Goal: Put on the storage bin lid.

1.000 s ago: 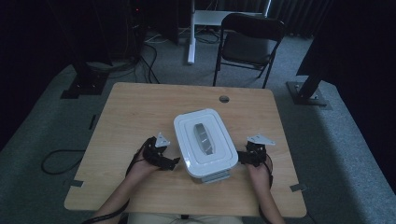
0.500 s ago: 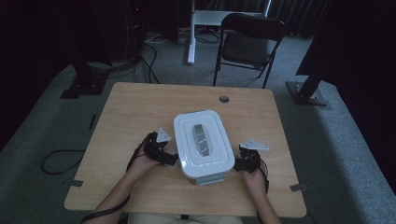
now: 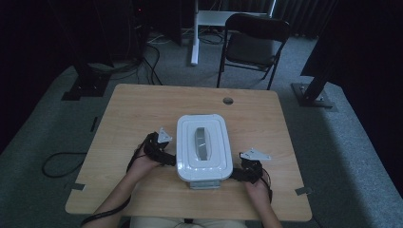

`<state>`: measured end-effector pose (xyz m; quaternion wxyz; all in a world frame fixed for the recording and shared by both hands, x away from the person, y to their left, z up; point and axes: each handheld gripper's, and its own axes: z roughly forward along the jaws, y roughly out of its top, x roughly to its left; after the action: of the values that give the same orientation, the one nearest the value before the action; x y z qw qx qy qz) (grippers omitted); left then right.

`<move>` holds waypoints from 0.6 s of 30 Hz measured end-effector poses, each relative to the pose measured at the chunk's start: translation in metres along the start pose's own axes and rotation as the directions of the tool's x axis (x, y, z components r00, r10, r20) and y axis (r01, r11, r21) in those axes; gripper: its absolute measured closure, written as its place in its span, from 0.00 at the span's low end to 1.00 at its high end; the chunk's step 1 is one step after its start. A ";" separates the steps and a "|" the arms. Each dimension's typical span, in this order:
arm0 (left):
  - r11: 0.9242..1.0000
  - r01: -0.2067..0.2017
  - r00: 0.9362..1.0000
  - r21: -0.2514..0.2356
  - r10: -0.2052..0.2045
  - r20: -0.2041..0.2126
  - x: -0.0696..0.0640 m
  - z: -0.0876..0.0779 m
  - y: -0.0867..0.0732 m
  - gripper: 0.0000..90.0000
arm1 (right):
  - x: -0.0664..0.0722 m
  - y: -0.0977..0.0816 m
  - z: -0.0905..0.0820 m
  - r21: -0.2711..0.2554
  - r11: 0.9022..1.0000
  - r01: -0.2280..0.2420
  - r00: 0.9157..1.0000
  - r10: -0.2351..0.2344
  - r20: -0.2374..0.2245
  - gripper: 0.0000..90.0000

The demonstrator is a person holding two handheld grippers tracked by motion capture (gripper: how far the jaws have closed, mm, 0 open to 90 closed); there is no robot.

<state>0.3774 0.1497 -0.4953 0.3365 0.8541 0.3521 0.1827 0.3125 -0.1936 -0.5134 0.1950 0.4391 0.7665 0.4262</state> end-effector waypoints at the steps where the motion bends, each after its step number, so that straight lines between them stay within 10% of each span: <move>1: 1.000 0.002 1.000 -0.003 -0.002 -0.001 0.001 0.000 -0.001 0.02 | 0.001 0.000 0.000 0.002 1.000 0.006 1.000 -0.006 -0.004 0.21; 18: 1.000 0.009 1.000 -0.018 -0.009 0.018 0.007 -0.027 -0.016 0.02 | -0.005 0.003 0.007 0.020 0.999 0.026 0.999 -0.027 0.034 0.15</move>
<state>0.3596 0.1751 -0.4870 0.3482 0.8509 0.3512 0.1770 0.3211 -0.1940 -0.5152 0.2095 0.4379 0.7729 0.4086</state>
